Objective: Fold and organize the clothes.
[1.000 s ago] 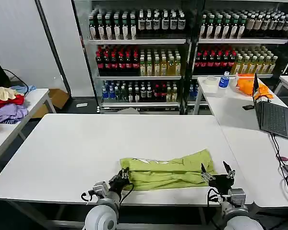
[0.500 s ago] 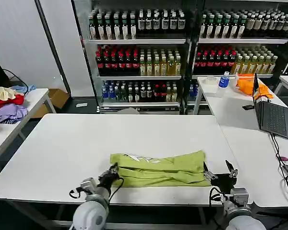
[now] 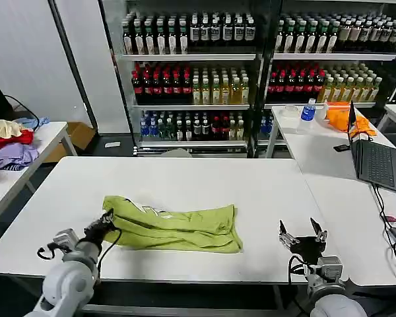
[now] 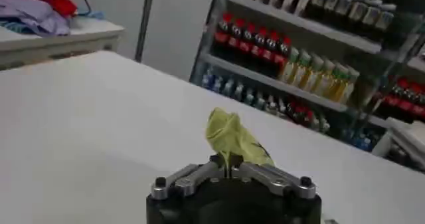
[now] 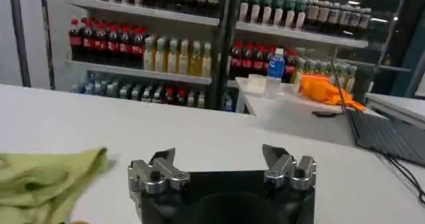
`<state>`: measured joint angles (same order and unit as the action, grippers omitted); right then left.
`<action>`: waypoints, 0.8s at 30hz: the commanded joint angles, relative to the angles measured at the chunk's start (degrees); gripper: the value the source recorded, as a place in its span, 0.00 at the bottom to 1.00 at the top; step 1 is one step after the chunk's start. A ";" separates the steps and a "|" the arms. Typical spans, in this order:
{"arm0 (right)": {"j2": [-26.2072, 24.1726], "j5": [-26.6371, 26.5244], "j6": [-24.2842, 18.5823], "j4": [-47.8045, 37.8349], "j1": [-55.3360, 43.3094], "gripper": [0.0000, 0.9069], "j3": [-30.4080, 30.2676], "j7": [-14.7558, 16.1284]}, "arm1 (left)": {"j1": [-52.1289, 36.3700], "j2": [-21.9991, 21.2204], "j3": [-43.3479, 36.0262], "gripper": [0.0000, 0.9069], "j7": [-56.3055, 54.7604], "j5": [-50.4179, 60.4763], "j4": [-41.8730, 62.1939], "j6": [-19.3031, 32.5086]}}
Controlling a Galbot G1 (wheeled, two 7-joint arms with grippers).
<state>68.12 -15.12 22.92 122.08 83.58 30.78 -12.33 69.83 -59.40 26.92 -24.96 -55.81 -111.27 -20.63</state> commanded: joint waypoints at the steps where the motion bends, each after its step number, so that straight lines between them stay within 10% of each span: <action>1: -0.01 -0.02 0.03 -0.14 -0.09 1.00 0.12 0.02 | -2.20 -0.20 -1.99 0.04 0.62 -17.07 -7.17 -0.37; 24: -0.03 -0.23 -0.16 -3.26 -3.50 1.00 -1.14 0.24 | -14.91 -17.30 -22.32 0.04 0.81 -20.70 4.95 1.18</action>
<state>68.10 -15.28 22.75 119.33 80.90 29.75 -12.11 60.37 -71.18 12.26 -24.12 -75.85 -111.69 -19.70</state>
